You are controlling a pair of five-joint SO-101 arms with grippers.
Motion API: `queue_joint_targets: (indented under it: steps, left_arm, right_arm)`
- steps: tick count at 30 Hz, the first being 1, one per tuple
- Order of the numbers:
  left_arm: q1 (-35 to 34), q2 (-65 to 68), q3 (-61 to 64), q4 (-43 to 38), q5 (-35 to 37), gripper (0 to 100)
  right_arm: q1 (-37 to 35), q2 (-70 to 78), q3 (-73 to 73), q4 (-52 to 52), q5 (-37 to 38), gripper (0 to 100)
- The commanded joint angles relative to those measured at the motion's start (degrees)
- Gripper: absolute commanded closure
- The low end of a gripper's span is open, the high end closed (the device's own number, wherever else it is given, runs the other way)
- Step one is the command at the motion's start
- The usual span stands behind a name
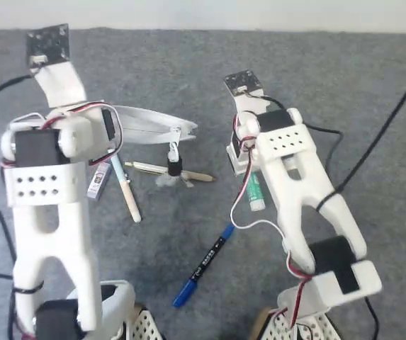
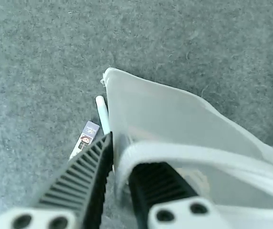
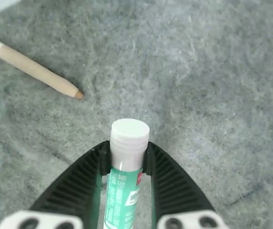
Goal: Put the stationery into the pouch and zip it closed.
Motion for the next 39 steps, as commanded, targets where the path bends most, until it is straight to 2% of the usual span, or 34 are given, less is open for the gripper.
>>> queue_joint_targets:
  steps: [1,5,11,16,20,23,27,39]
  left_arm:
    - [0.26,-0.44,-3.03,0.44,1.93,99]
    - [0.26,-0.53,-3.03,2.20,4.57,99]
    - [0.09,-0.35,-3.03,3.34,9.93,99]
    - [0.09,-0.18,-2.95,4.13,10.20,99]
    - [-2.81,-0.18,-2.95,4.04,12.31,99]
    - [-4.75,-0.09,-2.95,4.13,15.47,99]
    - [-4.48,-0.09,-2.95,4.31,16.18,99]
    - [-4.48,-0.09,-2.95,4.57,16.26,99]
  right_arm:
    - [0.40,-7.52,0.79,-0.84,-0.35,99.2]
    - [-0.22,-12.70,3.34,-0.92,-0.35,99.2]
    - [-5.76,-21.23,8.70,-0.84,-0.35,99.2]
    - [-8.57,-30.20,12.92,-0.92,-0.35,99.2]
    - [-11.47,-36.88,16.88,-1.98,-0.44,99.2]
    - [-11.82,-41.10,21.71,-7.08,-0.62,99.2]
    - [-11.65,-46.11,27.69,-13.58,-0.62,99.2]
    - [-11.91,-58.77,30.95,-14.73,-0.70,99.2]
